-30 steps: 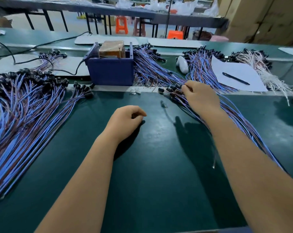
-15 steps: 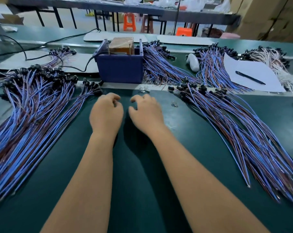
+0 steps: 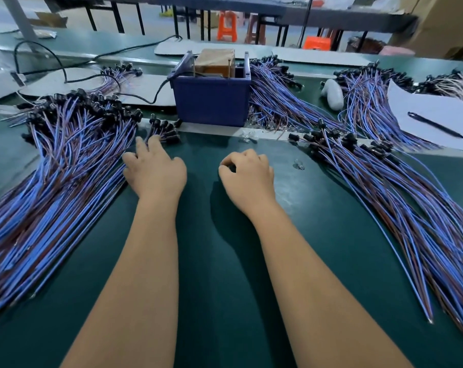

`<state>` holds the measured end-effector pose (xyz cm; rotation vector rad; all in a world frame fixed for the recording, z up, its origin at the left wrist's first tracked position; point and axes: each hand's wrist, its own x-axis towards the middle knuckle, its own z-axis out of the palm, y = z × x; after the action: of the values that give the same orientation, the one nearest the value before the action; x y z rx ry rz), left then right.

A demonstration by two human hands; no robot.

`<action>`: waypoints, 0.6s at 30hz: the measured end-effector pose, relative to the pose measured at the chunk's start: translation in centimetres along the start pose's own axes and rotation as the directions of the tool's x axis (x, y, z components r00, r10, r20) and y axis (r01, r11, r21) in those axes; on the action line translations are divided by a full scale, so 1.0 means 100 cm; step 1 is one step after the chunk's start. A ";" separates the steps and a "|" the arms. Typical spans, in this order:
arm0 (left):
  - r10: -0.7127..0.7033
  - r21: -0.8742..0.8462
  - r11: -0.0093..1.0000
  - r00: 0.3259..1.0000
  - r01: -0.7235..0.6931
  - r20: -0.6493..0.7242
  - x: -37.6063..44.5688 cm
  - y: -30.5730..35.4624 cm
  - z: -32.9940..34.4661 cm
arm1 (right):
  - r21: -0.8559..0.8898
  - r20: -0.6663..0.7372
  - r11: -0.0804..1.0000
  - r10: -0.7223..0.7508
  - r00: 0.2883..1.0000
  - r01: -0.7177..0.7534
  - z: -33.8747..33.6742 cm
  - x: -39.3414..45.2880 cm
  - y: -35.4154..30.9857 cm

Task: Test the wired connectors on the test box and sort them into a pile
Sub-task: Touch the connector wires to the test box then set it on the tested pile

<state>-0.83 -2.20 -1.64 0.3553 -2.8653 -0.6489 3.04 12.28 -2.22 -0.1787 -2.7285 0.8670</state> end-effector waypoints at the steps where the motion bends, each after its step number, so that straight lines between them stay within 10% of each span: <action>1: 0.001 0.013 1.000 1.000 -0.001 -0.007 0.001 -0.002 0.000 | -0.013 0.001 1.000 -0.009 1.000 0.009 0.000 -0.001 0.000; 14: 0.058 -0.286 0.947 0.956 -0.143 -0.287 0.005 -0.011 0.002 | -0.032 0.027 0.999 -0.026 0.999 0.027 0.000 -0.001 0.000; 18: 0.031 -0.650 0.721 0.949 -0.239 -0.314 0.003 -0.002 -0.003 | 0.064 -0.003 0.997 -0.032 0.999 0.033 0.000 -0.002 -0.001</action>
<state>-1.01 -2.53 -1.42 0.0975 -2.1451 -1.4197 3.25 12.20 -2.22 -0.1220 -2.6899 0.9433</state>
